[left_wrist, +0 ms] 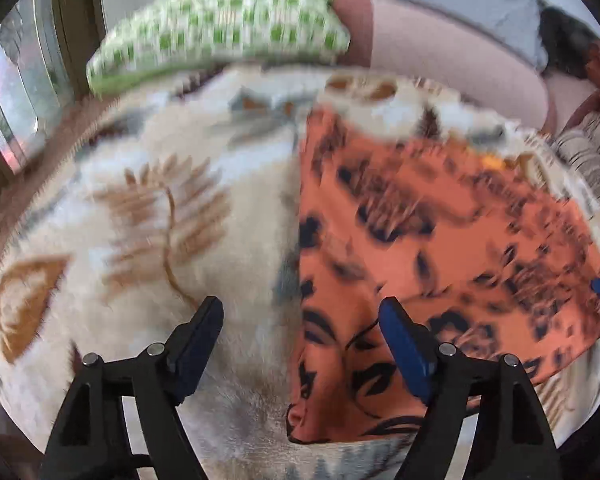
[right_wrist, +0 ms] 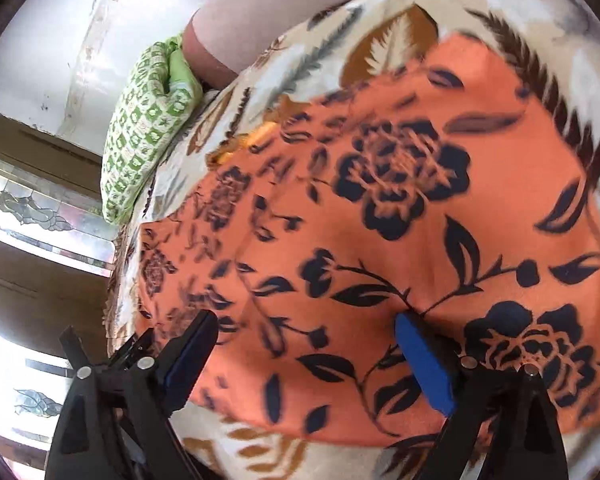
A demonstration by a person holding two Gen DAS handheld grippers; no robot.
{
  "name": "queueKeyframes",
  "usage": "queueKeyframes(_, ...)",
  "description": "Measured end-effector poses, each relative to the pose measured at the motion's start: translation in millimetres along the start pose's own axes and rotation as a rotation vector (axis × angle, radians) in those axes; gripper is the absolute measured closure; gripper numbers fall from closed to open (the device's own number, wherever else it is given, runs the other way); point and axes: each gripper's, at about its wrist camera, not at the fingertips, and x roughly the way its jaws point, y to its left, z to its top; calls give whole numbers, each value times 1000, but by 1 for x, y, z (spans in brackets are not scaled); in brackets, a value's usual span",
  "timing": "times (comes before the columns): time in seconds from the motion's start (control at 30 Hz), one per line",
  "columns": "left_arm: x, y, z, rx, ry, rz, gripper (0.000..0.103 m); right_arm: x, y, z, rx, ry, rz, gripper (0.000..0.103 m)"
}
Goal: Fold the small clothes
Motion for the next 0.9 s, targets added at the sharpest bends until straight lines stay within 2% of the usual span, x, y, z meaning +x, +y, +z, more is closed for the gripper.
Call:
queueKeyframes(0.07,-16,-5,8,30,-47,5,22,-9,11,10,-40,-37,-10,11)
queueKeyframes(0.17,-22,-11,10,37,-56,-6,22,-7,8,33,7,-70,10,11)
queueKeyframes(0.27,5,-17,2,45,15,33,22,25,-14,60,86,-50,50,11)
queueKeyframes(0.3,22,-18,-2,48,75,70,22,38,-27,63,109,-29,41,11)
queueKeyframes(0.33,40,-15,-5,29,126,85,19,58,-44,69,164,12,-4,11)
queueKeyframes(0.4,31,-7,-1,-60,105,67,19,58,-50,73,228,-34,10,11)
queueKeyframes(0.53,31,-8,2,-30,111,87,19,41,-9,81,110,-54,49,10)
queueKeyframes(0.6,30,-6,2,-46,109,86,19,44,0,86,60,-71,49,10)
queueKeyframes(0.67,28,-7,1,-47,113,93,19,71,-15,93,71,-41,-80,8)
queueKeyframes(0.7,27,-7,1,-46,117,94,19,85,-25,92,87,1,-111,7)
queueKeyframes(0.73,28,-9,2,-43,121,99,19,89,-29,92,87,-10,-106,7)
queueKeyframes(0.77,25,-10,2,-35,119,106,19,83,-21,93,79,-34,-115,7)
queueKeyframes(0.8,23,-10,0,-29,106,113,19,76,-9,94,64,-20,-115,7)
queueKeyframes(0.9,18,-13,4,-25,92,114,19,53,16,85,5,-45,-75,7)
